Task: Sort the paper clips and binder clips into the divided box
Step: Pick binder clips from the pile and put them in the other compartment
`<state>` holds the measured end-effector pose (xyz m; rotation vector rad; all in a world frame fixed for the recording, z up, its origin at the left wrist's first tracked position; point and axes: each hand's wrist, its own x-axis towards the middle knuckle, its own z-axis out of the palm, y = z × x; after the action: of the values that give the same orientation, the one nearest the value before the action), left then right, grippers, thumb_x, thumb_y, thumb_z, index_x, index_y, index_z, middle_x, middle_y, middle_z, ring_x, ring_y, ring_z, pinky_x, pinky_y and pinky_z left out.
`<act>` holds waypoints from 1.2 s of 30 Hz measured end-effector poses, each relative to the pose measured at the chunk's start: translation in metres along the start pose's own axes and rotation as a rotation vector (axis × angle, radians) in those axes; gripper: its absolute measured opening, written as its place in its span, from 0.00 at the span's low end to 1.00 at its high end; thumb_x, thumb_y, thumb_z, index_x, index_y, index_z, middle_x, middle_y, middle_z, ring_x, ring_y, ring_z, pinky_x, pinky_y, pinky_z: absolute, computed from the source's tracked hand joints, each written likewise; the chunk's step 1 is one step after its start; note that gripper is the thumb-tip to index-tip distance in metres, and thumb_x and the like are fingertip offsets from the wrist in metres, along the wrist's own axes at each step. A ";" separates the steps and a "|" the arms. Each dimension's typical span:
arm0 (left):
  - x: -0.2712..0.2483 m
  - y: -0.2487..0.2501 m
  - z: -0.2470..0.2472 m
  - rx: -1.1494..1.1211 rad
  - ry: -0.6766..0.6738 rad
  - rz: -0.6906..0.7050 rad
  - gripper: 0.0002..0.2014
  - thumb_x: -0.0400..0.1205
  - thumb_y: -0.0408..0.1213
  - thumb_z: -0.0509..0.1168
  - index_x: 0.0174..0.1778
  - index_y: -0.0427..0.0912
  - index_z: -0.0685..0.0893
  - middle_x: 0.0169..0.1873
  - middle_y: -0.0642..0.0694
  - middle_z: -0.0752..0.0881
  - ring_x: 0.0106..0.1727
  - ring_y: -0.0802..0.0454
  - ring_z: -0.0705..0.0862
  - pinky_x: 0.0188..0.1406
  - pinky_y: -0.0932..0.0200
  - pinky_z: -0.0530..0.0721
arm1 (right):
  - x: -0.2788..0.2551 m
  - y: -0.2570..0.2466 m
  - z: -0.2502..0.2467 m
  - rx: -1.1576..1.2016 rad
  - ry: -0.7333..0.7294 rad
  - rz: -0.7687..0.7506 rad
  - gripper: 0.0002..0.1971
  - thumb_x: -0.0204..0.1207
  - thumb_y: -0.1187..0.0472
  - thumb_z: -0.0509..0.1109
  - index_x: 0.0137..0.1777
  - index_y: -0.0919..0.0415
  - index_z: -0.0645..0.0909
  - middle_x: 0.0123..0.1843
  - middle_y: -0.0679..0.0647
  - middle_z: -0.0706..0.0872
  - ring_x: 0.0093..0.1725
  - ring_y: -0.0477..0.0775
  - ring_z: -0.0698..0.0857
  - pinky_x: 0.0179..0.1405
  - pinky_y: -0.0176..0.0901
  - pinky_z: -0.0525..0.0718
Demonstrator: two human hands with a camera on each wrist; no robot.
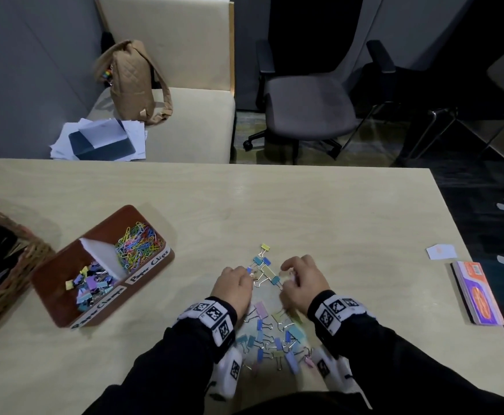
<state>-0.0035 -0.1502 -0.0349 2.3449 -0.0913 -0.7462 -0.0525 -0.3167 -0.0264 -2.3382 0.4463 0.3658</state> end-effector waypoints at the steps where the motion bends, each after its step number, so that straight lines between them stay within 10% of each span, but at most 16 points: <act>1: -0.001 -0.003 -0.005 -0.080 0.017 -0.046 0.14 0.85 0.38 0.52 0.44 0.39 0.82 0.45 0.40 0.81 0.46 0.43 0.81 0.50 0.50 0.82 | 0.005 -0.003 -0.002 0.021 0.009 0.017 0.09 0.77 0.62 0.60 0.53 0.58 0.81 0.52 0.50 0.72 0.42 0.47 0.79 0.44 0.38 0.77; 7: -0.015 -0.023 -0.037 -0.187 0.148 -0.079 0.13 0.83 0.41 0.58 0.38 0.38 0.82 0.36 0.41 0.86 0.42 0.43 0.83 0.41 0.58 0.78 | 0.025 -0.032 -0.008 -0.065 -0.054 -0.041 0.21 0.73 0.54 0.50 0.41 0.66 0.81 0.43 0.59 0.83 0.42 0.58 0.80 0.39 0.43 0.75; 13: -0.045 -0.059 -0.096 -0.444 0.463 -0.094 0.14 0.84 0.35 0.55 0.35 0.42 0.80 0.32 0.46 0.83 0.36 0.51 0.80 0.36 0.62 0.71 | 0.025 -0.093 0.017 0.106 -0.183 -0.096 0.04 0.70 0.61 0.63 0.36 0.53 0.77 0.37 0.53 0.84 0.38 0.56 0.81 0.34 0.39 0.75; 20: -0.071 -0.126 -0.161 -0.343 0.859 -0.183 0.10 0.84 0.41 0.55 0.45 0.45 0.81 0.38 0.41 0.84 0.43 0.44 0.80 0.43 0.56 0.72 | 0.017 -0.196 0.067 0.049 -0.387 -0.330 0.15 0.72 0.71 0.60 0.53 0.51 0.76 0.49 0.56 0.83 0.45 0.59 0.82 0.40 0.40 0.79; 30: -0.080 -0.151 -0.188 -0.221 0.811 -0.243 0.20 0.89 0.44 0.50 0.67 0.41 0.82 0.62 0.36 0.82 0.64 0.39 0.79 0.65 0.50 0.73 | 0.016 -0.273 0.113 0.108 -0.416 -0.483 0.22 0.79 0.65 0.66 0.72 0.51 0.69 0.70 0.54 0.80 0.59 0.59 0.84 0.55 0.46 0.83; 36: -0.074 -0.148 -0.164 -0.108 0.716 -0.084 0.15 0.84 0.46 0.56 0.49 0.43 0.86 0.47 0.38 0.83 0.46 0.41 0.82 0.48 0.56 0.75 | 0.037 -0.205 0.091 0.311 -0.124 -0.329 0.13 0.74 0.69 0.66 0.52 0.51 0.81 0.44 0.50 0.86 0.42 0.57 0.86 0.47 0.49 0.86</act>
<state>0.0038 0.0783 0.0102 2.3796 0.3505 0.0818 0.0541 -0.1209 0.0188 -2.0263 0.0484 0.2594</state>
